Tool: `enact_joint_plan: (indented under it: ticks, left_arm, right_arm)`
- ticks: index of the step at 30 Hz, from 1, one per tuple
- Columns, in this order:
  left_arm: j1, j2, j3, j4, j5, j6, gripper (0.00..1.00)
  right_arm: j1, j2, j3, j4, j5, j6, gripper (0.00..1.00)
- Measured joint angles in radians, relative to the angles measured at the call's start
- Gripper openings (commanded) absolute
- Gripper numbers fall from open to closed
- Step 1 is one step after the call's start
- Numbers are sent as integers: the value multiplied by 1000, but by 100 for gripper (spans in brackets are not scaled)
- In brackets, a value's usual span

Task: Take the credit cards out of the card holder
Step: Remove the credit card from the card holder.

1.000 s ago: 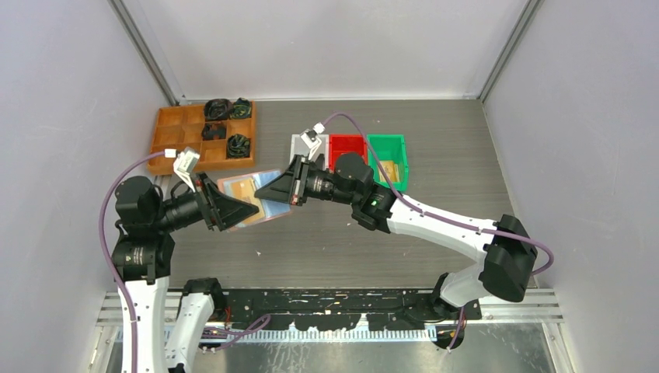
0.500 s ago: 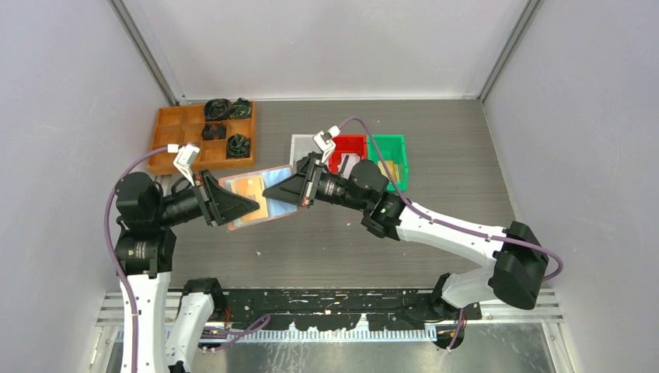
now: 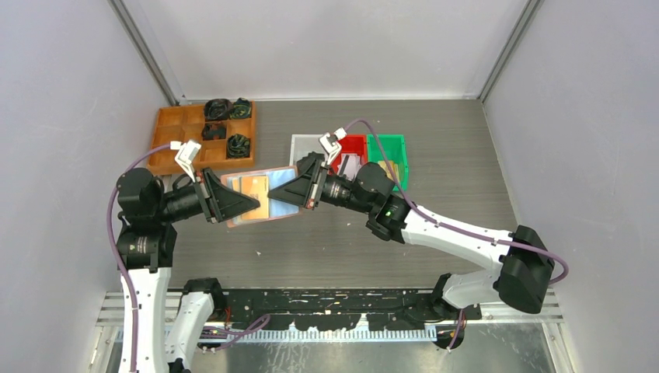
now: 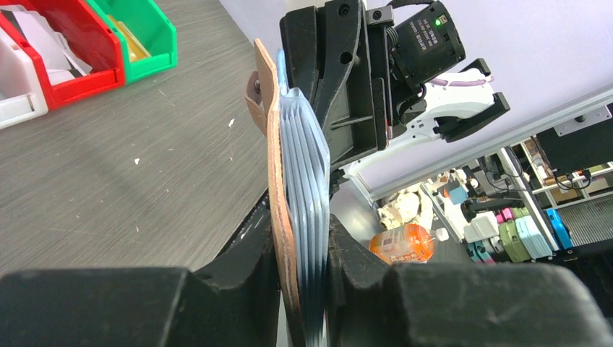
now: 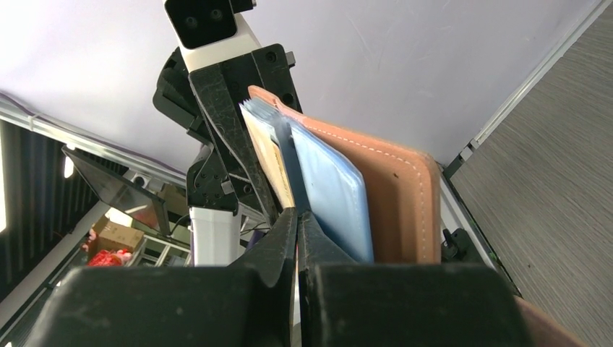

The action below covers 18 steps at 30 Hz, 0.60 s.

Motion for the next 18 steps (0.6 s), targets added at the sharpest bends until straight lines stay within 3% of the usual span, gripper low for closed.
enact_joint_plan:
  ticks: [4,6,8,18]
  left_arm:
    - [0,0,0,4,3,0,21]
    - [-1,0,0,11,7,0,21]
    - [-1,0,0,11,7,1,20]
    - [-2,-11,0,14,10,14,18]
  right_arm:
    - [-5,-9,-7,-9,5,-3,7]
    - [-11,-12,-16,-19,13,-3,29]
    - [-16,-12,-23,-21,16,2,37]
    - [-19,32,-24,47,-30,51,38]
